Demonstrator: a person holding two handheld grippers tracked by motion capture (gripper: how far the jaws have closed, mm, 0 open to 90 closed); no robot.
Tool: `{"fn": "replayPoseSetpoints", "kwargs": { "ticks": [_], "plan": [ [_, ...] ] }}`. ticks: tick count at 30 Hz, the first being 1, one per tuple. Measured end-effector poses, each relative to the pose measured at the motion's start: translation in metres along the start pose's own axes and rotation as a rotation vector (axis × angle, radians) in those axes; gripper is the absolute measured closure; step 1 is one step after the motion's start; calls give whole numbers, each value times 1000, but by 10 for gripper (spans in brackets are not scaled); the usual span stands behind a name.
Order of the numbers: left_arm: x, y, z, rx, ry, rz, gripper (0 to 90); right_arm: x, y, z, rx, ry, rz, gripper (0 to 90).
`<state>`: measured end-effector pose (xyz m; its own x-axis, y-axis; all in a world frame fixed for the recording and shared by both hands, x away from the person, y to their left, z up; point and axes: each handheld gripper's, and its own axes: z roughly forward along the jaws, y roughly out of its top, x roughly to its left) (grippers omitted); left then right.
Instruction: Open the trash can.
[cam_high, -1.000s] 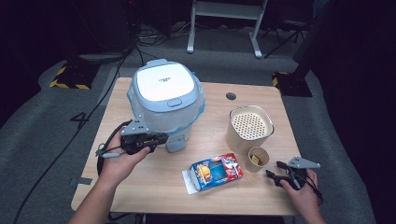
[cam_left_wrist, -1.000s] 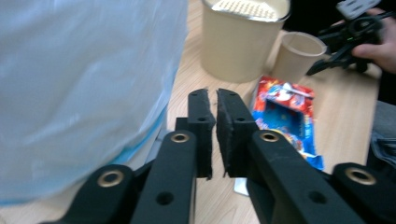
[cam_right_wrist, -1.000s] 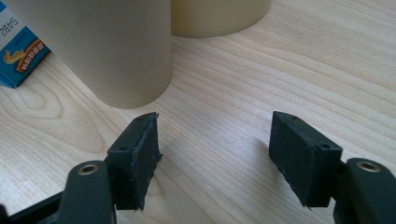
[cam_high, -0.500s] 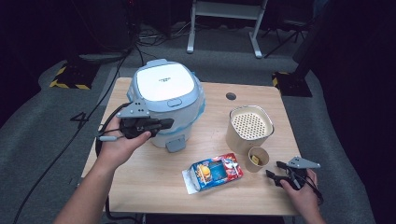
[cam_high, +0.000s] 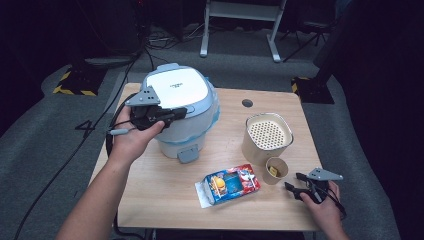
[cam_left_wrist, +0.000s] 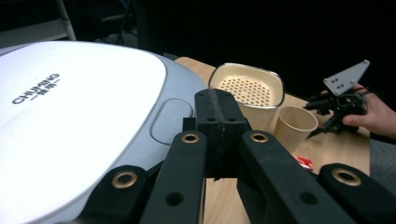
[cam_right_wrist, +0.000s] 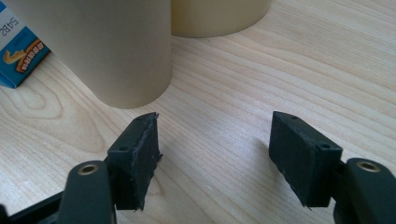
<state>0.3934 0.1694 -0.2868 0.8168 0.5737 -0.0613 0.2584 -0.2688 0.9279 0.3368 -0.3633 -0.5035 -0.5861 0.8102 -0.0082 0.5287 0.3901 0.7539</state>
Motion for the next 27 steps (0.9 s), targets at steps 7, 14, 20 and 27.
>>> {"fn": "replayPoseSetpoints", "kwargs": {
  "ticks": [7,14,20,27],
  "plan": [
    [7,1,7,-16,31,-16,900,0,0,0,0,0,0,335],
    [10,0,16,18,50,-11,900,0,0,0,0,0,0,335],
    [9,0,17,18,53,-9,900,0,0,0,0,0,0,335],
    [7,2,17,44,64,26,900,0,0,0,0,0,0,335]
  ]
}}
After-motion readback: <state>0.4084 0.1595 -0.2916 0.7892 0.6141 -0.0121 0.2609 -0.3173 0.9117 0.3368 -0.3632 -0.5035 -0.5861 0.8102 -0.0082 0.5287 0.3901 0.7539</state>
